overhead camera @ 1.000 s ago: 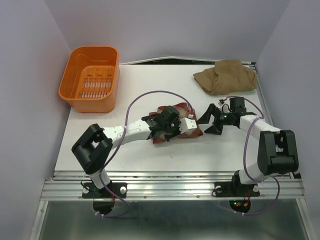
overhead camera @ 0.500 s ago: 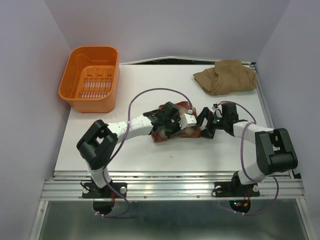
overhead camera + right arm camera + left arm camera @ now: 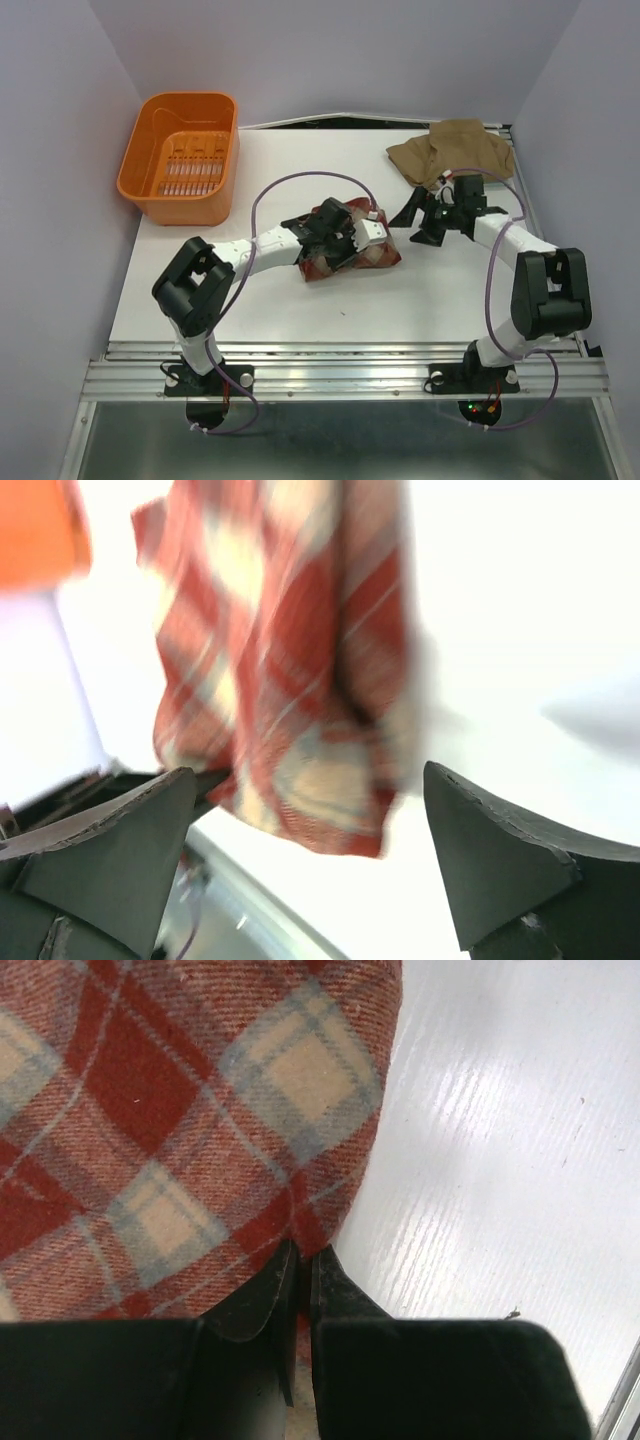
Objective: Fold and stack the skirts
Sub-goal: Neatly place the folded skirt to the corner
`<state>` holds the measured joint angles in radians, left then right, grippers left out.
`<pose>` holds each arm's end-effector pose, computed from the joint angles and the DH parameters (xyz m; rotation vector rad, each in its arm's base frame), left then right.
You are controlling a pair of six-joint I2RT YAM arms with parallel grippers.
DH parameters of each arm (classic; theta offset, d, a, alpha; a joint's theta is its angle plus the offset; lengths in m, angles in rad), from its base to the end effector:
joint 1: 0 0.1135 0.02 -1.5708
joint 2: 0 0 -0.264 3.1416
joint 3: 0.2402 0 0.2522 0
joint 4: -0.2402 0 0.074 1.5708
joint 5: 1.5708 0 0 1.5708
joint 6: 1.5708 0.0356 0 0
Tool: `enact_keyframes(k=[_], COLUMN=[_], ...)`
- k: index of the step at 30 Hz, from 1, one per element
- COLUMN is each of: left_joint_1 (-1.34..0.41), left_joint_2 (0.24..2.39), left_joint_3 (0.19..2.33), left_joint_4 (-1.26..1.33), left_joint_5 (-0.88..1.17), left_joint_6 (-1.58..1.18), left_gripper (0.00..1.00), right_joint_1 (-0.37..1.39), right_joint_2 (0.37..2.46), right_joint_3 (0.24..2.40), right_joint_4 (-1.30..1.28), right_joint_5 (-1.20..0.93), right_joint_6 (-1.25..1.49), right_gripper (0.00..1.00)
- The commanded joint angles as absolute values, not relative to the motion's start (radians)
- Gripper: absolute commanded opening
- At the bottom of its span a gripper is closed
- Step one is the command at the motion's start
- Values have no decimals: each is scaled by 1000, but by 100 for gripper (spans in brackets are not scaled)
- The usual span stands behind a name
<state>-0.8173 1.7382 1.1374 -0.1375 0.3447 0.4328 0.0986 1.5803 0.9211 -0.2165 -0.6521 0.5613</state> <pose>0.2509 -0.2850 0.2125 1.5034 1.7782 -0.5928 0.3147 0.0528 0.1963 0.2729 2.4831 1.0842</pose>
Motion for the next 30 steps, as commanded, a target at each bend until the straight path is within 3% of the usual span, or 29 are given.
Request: enact_keyframes(k=[1,4,6,12,21,30], left_joint_1=[-801,-785,-776,-742,-733,-733], left_joint_2=[1735,1750,1767,1807,1816,1812], left_joint_3=[1181,1204,1219,1295,1308,1302], left_joint_4=[-115,-115,-118,-144,-137,-138], left_joint_5=[379,402,436,503,528,529], left_joint_6=[427,414,384,328,310,318], left_gripper=[0,0,0,0,0,0], right_joint_1=[34,25,25,34,135,278], right_joint_2=[1525,1516,1506,1401,1299,1468], right_joint_3=[1069,1091,1045,665,603,620], right_joint_4=[-382,-436,-414,-85,118,265], right_joint_5=[-477,-511,-649,-785,-629,-471], right_joint_6=[404,480,572,972,1078,1104], right_gripper=[100,100,100,100,100,100])
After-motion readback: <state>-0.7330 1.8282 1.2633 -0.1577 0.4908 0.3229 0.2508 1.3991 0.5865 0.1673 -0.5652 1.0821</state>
